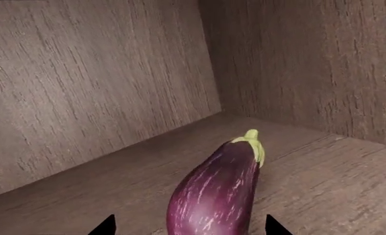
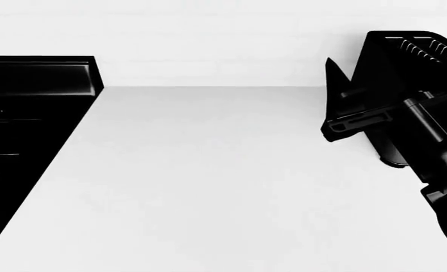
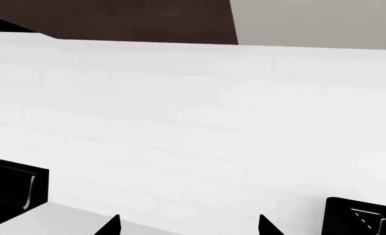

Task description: Pick the eggplant, corn from the counter and place them in the cabinet. Then close the cabinet.

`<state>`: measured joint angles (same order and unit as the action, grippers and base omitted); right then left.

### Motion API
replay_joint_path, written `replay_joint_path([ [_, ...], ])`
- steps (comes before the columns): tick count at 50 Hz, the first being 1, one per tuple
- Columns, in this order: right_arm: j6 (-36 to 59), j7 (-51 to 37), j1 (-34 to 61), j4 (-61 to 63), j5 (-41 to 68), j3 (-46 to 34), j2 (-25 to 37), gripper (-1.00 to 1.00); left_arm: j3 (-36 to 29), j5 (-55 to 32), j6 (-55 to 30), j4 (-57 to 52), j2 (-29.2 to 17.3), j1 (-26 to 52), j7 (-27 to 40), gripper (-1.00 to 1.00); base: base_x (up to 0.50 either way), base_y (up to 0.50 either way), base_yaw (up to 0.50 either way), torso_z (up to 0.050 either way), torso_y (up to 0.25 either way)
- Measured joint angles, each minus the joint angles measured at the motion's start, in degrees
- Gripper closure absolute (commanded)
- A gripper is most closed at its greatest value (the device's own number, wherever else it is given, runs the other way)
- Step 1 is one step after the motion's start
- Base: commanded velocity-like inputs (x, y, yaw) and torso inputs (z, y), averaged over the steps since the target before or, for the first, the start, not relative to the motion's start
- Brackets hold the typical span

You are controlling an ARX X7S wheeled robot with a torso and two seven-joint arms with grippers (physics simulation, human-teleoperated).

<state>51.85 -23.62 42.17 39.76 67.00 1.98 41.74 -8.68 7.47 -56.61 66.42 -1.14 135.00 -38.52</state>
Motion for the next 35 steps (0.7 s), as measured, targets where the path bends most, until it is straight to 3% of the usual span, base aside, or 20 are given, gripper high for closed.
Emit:
replay_joint_path([
  [9,0.0,-0.3,0.4,0.1,0.3,-0.2,0.0,-1.00,3.8,3.0,-1.2,-2.1,0.3,0.0,-3.4,-1.00,0.00,0.00,0.00,0.000,0.000],
  [21,-0.1,-0.4,0.6,0.1,0.4,-0.3,0.1,-1.00,6.0,4.8,-0.6,-6.9,0.0,0.0,-3.0,-1.00,0.00,0.00,0.00,0.000,0.000],
  [35,-0.5,-0.4,0.5,0.2,0.3,-0.4,0.1,-1.00,7.5,0.4,-3.0,-14.2,-0.6,0.0,-9.6,-1.00,0.00,0.00,0.00,0.000,0.000],
])
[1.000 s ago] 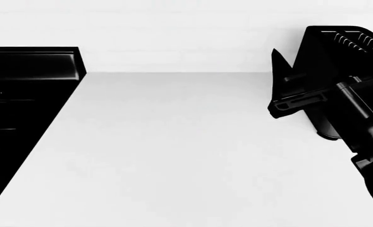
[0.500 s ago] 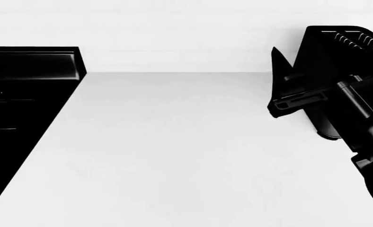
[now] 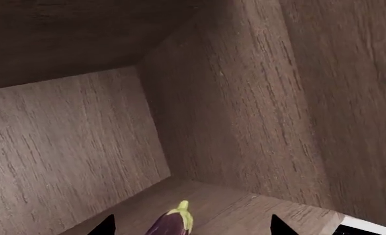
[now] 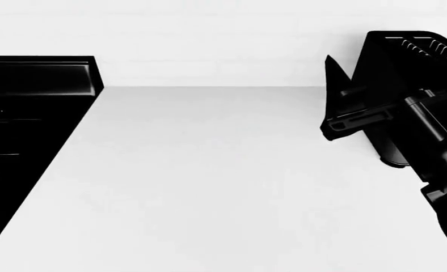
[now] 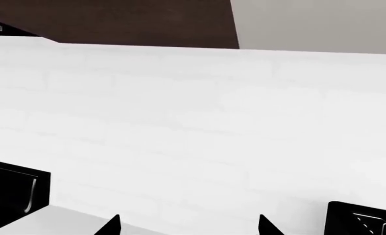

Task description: Pick the eggplant, corn from the counter and place them in the cabinet. Then close the cabinet.

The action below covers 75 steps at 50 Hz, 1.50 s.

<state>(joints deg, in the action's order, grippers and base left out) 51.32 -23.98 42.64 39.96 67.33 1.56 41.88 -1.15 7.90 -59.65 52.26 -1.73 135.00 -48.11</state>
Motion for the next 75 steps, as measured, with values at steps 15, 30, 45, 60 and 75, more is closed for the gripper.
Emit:
replay_joint_path([
  [15,-0.2,-0.3,-0.1,0.2,0.3,0.0,0.2,-1.00,0.3,-2.4,-2.1,-3.6,0.0,0.0,-9.6,-1.00,0.00,0.00,0.00,0.000,0.000],
  [30,-0.6,-0.2,-0.3,0.1,0.0,-0.2,0.2,-1.00,-1.7,1.2,-5.2,0.5,1.2,0.0,-21.6,-1.00,0.00,0.00,0.00,0.000,0.000],
  [45,-1.0,-0.1,-0.6,0.1,-0.1,-0.3,0.4,-1.00,-3.1,0.5,-4.6,-1.0,1.4,0.0,-33.2,-1.00,0.00,0.00,0.00,0.000,0.000],
  [60,-1.3,-0.2,-0.7,0.0,-0.2,-0.4,0.4,-1.00,-10.5,-10.5,-7.0,-5.4,-1.3,-1.6,-39.6,-1.00,0.00,0.00,0.00,0.000,0.000],
  [75,-1.8,0.0,-1.0,-0.1,-0.7,-0.7,0.4,-1.00,-17.8,-28.4,-12.6,-14.2,-6.2,-5.7,-40.4,-1.00,0.00,0.00,0.00,0.000,0.000],
])
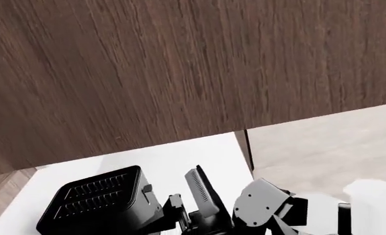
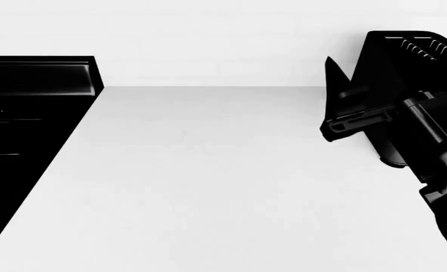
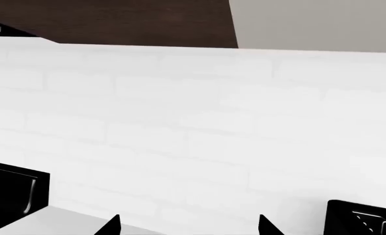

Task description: Pick the eggplant, corn from the counter and place them in the cabinet. Then close the cabinet.

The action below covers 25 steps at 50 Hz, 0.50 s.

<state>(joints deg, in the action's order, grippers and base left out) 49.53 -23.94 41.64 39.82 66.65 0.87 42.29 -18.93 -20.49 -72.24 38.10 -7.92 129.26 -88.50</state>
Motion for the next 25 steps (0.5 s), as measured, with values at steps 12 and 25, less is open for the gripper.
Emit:
replay_joint_path([
  [12,-0.5,0.3,-0.4,-0.1,-0.4,-0.1,0.0,-1.00,-1.4,-7.8,-6.1,-9.1,-2.3,-6.1,3.5,-1.00,0.00,0.00,0.00,0.000,0.000],
  [25,-1.1,0.6,-1.1,-0.2,-0.9,-0.1,0.1,-1.00,-1.1,-9.0,-11.6,-13.4,-3.3,-12.9,11.5,-1.00,0.00,0.00,0.00,0.000,0.000],
])
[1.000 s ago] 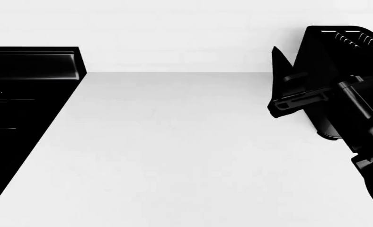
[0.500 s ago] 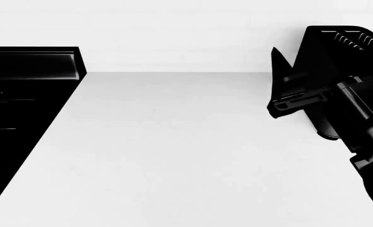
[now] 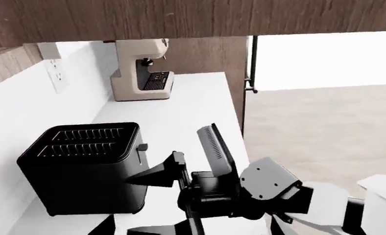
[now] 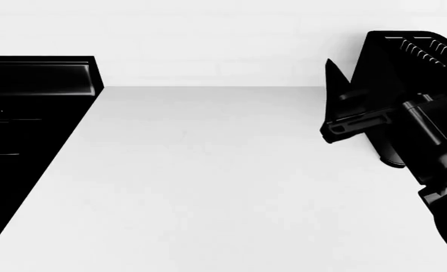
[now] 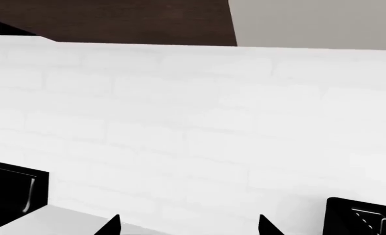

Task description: Pick the eggplant, corn from the counter and place them in the cabinet. Then close the cabinet.

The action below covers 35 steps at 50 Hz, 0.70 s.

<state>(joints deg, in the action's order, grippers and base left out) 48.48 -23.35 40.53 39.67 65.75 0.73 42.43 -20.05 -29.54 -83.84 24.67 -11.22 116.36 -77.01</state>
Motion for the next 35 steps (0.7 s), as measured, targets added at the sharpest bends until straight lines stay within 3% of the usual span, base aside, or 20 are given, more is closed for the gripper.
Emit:
replay_joint_path([
  [24,-0.5,-0.8,0.0,0.9,0.4,0.9,0.8,-1.00,-1.8,0.5,-3.0,-5.6,-4.3,-10.3,10.7,-1.00,0.00,0.00,0.00,0.000,0.000],
  [35,-2.3,-3.4,-3.2,3.6,3.9,7.9,3.1,-1.00,-3.1,3.1,-0.6,-2.3,-5.5,-11.9,14.7,-1.00,0.00,0.00,0.00,0.000,0.000],
])
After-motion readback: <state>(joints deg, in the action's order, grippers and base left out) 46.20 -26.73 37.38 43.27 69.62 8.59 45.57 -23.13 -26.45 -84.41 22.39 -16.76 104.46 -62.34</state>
